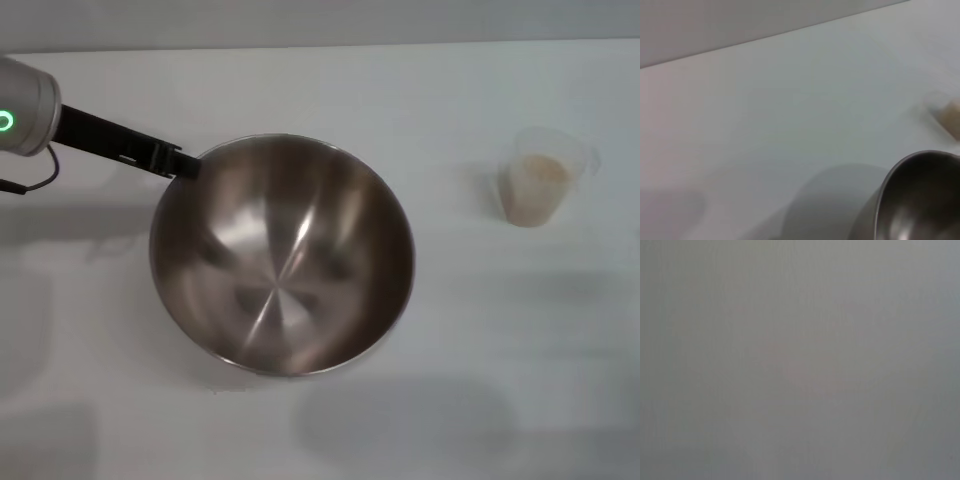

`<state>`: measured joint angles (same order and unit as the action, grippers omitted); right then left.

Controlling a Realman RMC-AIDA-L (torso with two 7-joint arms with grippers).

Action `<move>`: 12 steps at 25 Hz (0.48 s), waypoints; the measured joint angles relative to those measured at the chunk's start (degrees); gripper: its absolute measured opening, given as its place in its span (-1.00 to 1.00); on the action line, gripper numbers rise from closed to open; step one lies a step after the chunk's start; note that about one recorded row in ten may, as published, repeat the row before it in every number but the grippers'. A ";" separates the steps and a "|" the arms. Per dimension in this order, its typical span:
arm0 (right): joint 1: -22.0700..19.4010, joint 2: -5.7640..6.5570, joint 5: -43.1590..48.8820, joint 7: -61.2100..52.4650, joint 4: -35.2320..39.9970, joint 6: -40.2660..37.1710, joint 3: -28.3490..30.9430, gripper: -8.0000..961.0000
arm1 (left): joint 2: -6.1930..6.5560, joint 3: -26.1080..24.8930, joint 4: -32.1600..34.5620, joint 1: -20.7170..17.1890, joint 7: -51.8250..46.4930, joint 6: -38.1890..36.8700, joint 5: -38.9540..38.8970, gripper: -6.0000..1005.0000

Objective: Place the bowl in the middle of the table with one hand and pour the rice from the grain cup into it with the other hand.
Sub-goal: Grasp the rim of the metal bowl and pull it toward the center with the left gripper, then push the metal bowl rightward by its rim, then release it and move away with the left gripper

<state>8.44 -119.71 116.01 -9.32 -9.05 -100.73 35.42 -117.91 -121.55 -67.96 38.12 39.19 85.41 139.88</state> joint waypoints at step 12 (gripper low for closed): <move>0.29 0.09 0.00 0.00 0.00 0.37 -0.61 0.73 | 0.29 -0.67 4.43 3.92 1.98 0.91 -3.19 -0.93</move>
<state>8.74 -119.62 116.01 -9.32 -9.05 -100.36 34.81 -117.62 -122.21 -63.53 42.04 41.17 86.32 136.69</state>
